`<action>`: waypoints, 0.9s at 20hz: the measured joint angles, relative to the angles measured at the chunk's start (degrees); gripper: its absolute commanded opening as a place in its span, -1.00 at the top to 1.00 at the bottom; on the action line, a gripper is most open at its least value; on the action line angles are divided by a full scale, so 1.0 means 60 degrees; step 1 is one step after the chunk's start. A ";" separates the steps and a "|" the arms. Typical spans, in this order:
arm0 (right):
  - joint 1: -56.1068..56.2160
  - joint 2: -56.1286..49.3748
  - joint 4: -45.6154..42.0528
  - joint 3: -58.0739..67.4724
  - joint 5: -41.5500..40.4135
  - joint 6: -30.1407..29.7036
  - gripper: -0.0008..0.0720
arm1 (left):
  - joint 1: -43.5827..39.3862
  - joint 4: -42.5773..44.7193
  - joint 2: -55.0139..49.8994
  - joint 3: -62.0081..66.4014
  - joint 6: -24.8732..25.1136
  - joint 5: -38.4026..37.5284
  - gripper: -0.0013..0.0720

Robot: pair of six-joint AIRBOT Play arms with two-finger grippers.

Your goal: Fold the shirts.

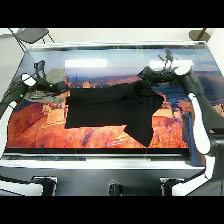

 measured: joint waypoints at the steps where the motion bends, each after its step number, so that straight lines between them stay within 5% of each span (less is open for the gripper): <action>1: -0.0299 0.0186 -0.0222 -0.0004 0.0306 0.0047 -0.40 | 0.0164 -0.0004 -0.0018 0.0124 0.0004 -0.0382 -0.49; 7: -0.2353 0.0882 -0.2546 -0.0546 0.3770 0.0685 -0.39 | 0.1464 0.0204 0.0051 -0.0758 0.0291 -0.3592 -0.48; 15: -0.2867 0.0998 -0.3085 -0.2626 0.5213 0.0652 -0.41 | 0.1698 -0.1075 0.0237 -0.3807 0.0976 -0.3632 -0.45; 18: -0.2914 0.1049 -0.3020 -0.3384 0.5308 0.0299 -0.42 | 0.1446 -0.1399 0.0175 -0.4105 0.1020 -0.3246 0.08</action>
